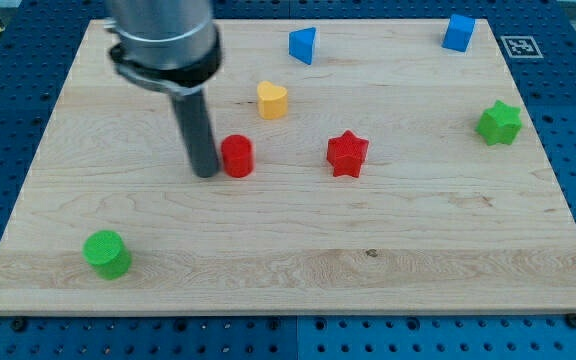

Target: Move the yellow heart top right to the red circle

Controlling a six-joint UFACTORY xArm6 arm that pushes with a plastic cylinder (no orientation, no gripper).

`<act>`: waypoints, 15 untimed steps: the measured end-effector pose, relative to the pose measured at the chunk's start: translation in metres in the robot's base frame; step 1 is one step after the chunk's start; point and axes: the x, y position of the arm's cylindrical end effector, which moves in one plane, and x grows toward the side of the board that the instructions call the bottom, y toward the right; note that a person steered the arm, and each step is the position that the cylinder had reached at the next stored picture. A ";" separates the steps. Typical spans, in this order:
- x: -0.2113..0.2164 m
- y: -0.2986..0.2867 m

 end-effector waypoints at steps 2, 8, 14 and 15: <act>-0.009 0.027; -0.058 0.027; -0.128 0.051; -0.128 0.012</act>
